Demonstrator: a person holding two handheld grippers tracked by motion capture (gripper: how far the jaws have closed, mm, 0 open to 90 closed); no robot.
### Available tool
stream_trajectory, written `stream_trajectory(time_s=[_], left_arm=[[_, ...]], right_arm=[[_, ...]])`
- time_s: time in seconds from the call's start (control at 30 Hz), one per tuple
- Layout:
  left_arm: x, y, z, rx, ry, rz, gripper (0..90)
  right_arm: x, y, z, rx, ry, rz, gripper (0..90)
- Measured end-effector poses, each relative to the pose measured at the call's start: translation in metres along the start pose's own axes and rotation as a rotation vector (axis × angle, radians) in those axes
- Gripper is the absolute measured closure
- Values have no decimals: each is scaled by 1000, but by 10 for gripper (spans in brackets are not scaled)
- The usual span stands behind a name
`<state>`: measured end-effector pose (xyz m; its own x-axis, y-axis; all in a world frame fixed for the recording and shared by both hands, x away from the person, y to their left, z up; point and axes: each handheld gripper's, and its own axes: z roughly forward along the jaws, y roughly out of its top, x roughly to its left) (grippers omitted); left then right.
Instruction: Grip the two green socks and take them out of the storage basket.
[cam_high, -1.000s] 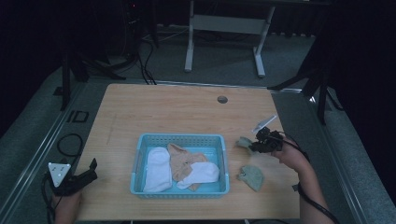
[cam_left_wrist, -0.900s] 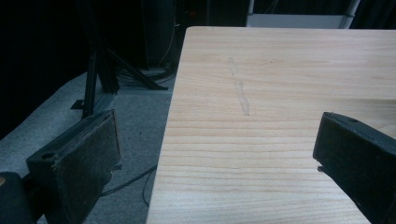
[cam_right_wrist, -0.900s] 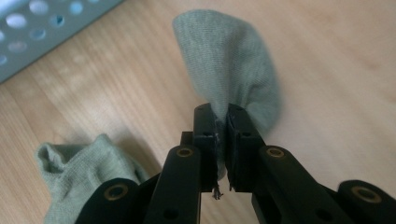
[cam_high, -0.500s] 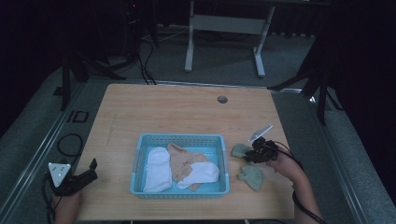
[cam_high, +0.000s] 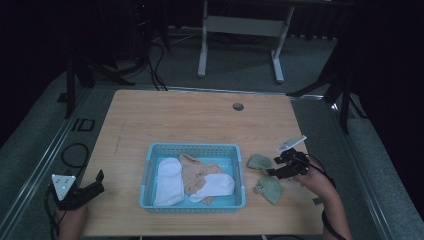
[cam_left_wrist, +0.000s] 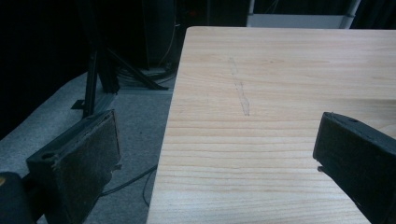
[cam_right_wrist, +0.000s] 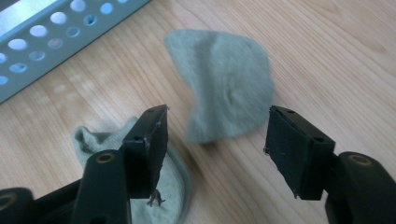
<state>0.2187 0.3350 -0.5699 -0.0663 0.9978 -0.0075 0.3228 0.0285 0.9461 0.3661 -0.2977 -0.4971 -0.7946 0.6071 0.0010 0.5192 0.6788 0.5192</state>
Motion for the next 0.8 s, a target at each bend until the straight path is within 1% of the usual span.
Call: stream_trajectory(time_s=[0.03,0.07,0.1,0.13,0.17,0.23,0.3,0.37,0.4,0.43,0.47,0.57,0.6,0.63,0.67,0.7,0.73,0.77,0.8], left_arm=[[0,0,0,0,0,0,4],[0,0,0,2,-1,-1,4],[0,0,0,2,-1,-1,4],[0,0,0,2,0,-1,4],[0,0,0,1,0,-2,4],[0,0,0,1,0,-2,4],[0,0,0,0,0,-2,4],[0,0,0,1,1,-3,4],[0,0,0,-1,2,-2,4],[0,0,0,-1,2,-2,4],[0,0,0,-1,2,-1,4],[0,0,0,-2,2,-1,4],[0,0,0,-1,2,-1,4],[0,0,0,-1,2,-1,4],[0,0,0,-1,2,-1,4],[0,0,0,-1,2,-1,4],[0,0,0,-2,1,0,4],[0,0,0,-2,1,0,3],[0,0,0,-2,0,-1,4]], right_arm=[[0,0,0,0,0,0,369],[-2,-6,-2,-21,-4,17,309],[-2,-6,-2,-21,-4,17,309],[-4,-12,-3,-24,-4,34,283],[-5,-15,-3,-16,-1,47,279],[-6,-22,-2,-9,-37,58,255],[-8,-28,-2,-21,-31,83,233],[-9,-34,-1,-46,-50,106,189],[-9,-37,0,-50,-56,118,185],[-9,-37,0,-50,-56,118,185],[-10,-43,2,-54,-76,143,135],[-12,-48,3,-59,-81,155,115],[-12,-53,3,-87,-76,170,111],[-12,-53,3,-87,-76,170,111],[-14,-59,4,-102,-72,199,110],[-15,-62,5,-101,-76,208,110],[-14,-64,6,-99,-91,224,110],[-14,-64,6,-99,-91,224,110],[-14,-70,8,-107,-100,249,110]])
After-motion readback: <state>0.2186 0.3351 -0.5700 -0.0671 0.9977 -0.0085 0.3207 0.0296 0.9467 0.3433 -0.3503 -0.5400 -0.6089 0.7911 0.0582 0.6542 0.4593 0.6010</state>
